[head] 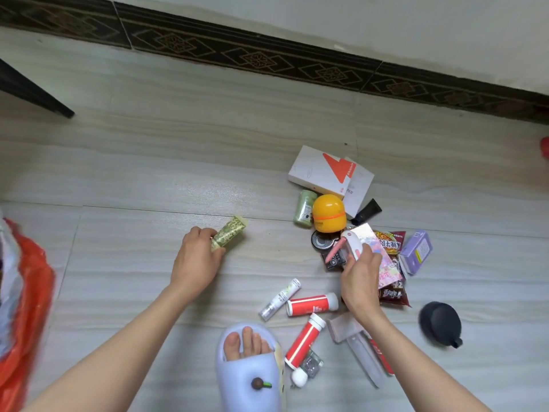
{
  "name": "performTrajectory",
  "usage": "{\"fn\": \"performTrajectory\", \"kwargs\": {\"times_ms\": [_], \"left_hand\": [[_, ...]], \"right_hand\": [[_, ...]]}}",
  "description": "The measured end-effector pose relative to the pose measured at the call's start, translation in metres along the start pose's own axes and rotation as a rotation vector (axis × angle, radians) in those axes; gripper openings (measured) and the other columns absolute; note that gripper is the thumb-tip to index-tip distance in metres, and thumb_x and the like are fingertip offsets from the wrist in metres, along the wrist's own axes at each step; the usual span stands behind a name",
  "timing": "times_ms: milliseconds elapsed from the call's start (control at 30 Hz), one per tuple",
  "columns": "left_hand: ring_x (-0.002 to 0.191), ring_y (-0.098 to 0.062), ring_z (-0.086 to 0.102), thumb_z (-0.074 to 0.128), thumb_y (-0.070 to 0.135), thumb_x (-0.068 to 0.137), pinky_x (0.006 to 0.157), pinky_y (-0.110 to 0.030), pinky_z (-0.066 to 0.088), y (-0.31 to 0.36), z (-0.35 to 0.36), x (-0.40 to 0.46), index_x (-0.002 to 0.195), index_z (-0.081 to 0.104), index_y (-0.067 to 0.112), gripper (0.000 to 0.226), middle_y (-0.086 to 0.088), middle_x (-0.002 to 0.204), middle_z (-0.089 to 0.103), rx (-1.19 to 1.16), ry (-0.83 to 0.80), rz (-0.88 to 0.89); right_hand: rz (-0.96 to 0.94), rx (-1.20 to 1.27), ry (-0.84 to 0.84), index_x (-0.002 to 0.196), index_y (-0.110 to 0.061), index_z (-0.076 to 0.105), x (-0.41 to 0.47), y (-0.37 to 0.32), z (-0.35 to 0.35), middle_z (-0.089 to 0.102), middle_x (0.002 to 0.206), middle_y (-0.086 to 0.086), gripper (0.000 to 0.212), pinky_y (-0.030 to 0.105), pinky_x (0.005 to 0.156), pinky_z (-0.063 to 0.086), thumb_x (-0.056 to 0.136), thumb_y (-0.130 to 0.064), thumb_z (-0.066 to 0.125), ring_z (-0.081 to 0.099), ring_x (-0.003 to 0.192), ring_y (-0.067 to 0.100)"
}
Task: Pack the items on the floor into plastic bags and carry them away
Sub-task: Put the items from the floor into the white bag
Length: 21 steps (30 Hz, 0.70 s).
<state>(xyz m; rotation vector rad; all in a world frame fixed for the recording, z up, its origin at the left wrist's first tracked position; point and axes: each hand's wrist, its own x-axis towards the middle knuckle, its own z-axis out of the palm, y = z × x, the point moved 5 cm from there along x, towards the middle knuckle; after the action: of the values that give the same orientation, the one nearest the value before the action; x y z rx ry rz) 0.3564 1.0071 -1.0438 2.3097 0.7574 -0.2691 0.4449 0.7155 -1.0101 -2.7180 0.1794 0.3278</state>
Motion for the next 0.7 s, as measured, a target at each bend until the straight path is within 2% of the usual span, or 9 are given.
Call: {"fn": "performTrajectory", "kwargs": {"times_ms": [200,333,467,533,600,700], "left_hand": [[0.105,-0.026,0.049,0.062,0.022,0.082,0.087,-0.036,0.042,0.021,-0.064,-0.026,0.114,0.056,0.013,0.034,-0.007,0.107,0.052,0.020,-0.029,0.123],[0.103,-0.024,0.050,0.062,0.024,0.082,0.085,-0.034,0.041,0.043,-0.130,-0.040,0.113,0.056,0.015,0.032,-0.003,0.103,0.050,0.027,0.050,0.186],[0.103,-0.024,0.050,0.062,0.026,0.084,0.087,-0.036,0.042,0.045,-0.218,-0.065,0.114,0.056,0.013,0.033,-0.005,0.105,0.049,0.153,0.122,0.243],[0.101,-0.024,0.052,0.061,0.028,0.084,0.087,-0.038,0.043,0.035,-0.267,-0.079,0.114,0.056,0.014,0.034,-0.005,0.106,0.050,0.212,0.189,0.243],[0.101,-0.024,0.053,0.059,0.029,0.084,0.087,-0.038,0.043,0.017,-0.314,-0.096,0.114,0.056,0.014,0.033,-0.005,0.105,0.051,0.247,0.263,0.231],[0.100,-0.022,0.053,0.058,0.030,0.085,0.085,-0.036,0.043,-0.027,-0.371,-0.127,0.115,0.056,0.014,0.034,-0.004,0.106,0.052,0.258,0.359,0.163]], "right_hand": [[-0.127,0.066,0.063,0.131,0.006,0.038,-0.042,-0.032,-0.029,0.043,0.111,0.027,0.040,0.042,0.083,0.037,0.093,-0.007,0.045,0.046,0.102,0.042],[-0.485,0.063,0.020,0.129,-0.004,0.042,-0.067,-0.099,-0.045,0.045,0.104,0.018,0.037,0.041,0.076,0.042,0.093,-0.011,0.046,0.046,0.091,0.032],[-0.826,0.052,-0.018,0.125,-0.005,0.046,-0.097,-0.201,-0.070,0.049,0.100,0.016,0.035,0.040,0.075,0.042,0.090,-0.009,0.048,0.048,0.088,0.032],[-1.015,0.022,-0.024,0.115,-0.003,0.053,-0.116,-0.253,-0.081,0.053,0.092,0.015,0.032,0.039,0.069,0.046,0.087,-0.015,0.045,0.053,0.082,0.032],[-1.171,-0.024,-0.035,0.101,-0.002,0.059,-0.140,-0.302,-0.088,0.055,0.080,0.013,0.033,0.036,0.058,0.050,0.082,-0.022,0.041,0.056,0.071,0.031],[-1.351,-0.074,-0.064,0.091,-0.003,0.061,-0.183,-0.368,-0.084,0.054,0.073,0.011,0.032,0.036,0.049,0.048,0.079,-0.023,0.040,0.055,0.063,0.030]]}}
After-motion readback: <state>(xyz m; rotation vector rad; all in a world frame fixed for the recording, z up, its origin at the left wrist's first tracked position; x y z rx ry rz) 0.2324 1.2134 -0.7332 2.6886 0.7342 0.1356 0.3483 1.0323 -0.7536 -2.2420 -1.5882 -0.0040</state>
